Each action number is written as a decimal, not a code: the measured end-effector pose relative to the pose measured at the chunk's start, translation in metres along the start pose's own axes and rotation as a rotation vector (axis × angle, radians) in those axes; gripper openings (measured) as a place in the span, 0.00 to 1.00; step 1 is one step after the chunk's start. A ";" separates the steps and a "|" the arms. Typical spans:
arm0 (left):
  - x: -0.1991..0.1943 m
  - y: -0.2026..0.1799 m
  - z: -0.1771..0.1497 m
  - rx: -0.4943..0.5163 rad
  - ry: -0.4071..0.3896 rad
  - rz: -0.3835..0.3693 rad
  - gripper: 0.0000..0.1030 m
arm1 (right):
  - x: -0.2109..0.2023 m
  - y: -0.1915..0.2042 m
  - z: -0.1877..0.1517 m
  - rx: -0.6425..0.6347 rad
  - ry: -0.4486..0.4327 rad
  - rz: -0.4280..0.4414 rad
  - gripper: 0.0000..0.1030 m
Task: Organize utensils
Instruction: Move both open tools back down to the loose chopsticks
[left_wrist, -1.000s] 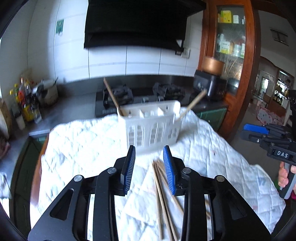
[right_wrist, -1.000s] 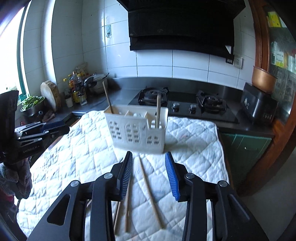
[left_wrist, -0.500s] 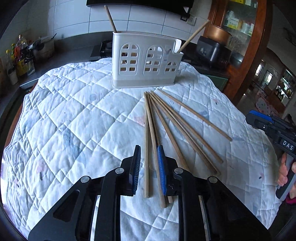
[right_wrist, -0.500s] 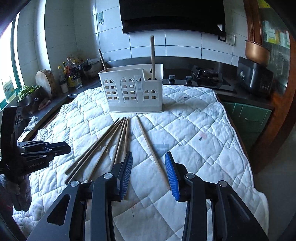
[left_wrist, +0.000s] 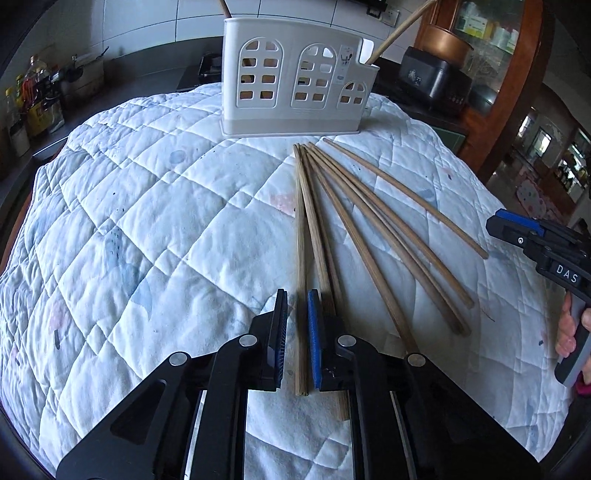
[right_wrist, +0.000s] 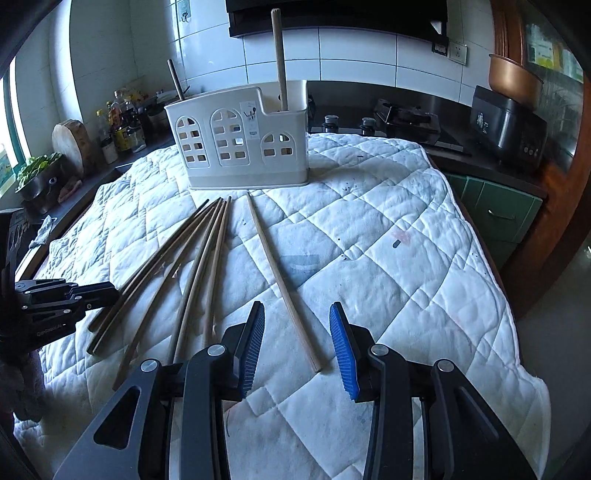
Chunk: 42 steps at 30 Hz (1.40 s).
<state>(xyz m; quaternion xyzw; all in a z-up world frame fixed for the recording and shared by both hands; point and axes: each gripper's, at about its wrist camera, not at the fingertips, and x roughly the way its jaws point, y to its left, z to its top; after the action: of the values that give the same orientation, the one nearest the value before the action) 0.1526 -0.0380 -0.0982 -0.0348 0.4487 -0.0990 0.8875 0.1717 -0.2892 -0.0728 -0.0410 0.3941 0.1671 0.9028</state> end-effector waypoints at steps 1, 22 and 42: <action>0.002 -0.001 -0.001 0.003 0.005 0.004 0.10 | 0.003 -0.001 0.000 0.000 0.007 -0.002 0.35; 0.006 -0.011 -0.003 0.048 0.002 0.065 0.10 | 0.031 -0.004 -0.004 -0.017 0.072 -0.002 0.25; 0.006 -0.007 -0.003 0.038 0.008 0.036 0.10 | 0.047 0.007 0.001 -0.109 0.094 -0.020 0.21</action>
<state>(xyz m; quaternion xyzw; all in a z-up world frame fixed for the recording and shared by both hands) 0.1529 -0.0461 -0.1041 -0.0093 0.4507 -0.0918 0.8879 0.1994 -0.2695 -0.1059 -0.1018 0.4258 0.1772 0.8815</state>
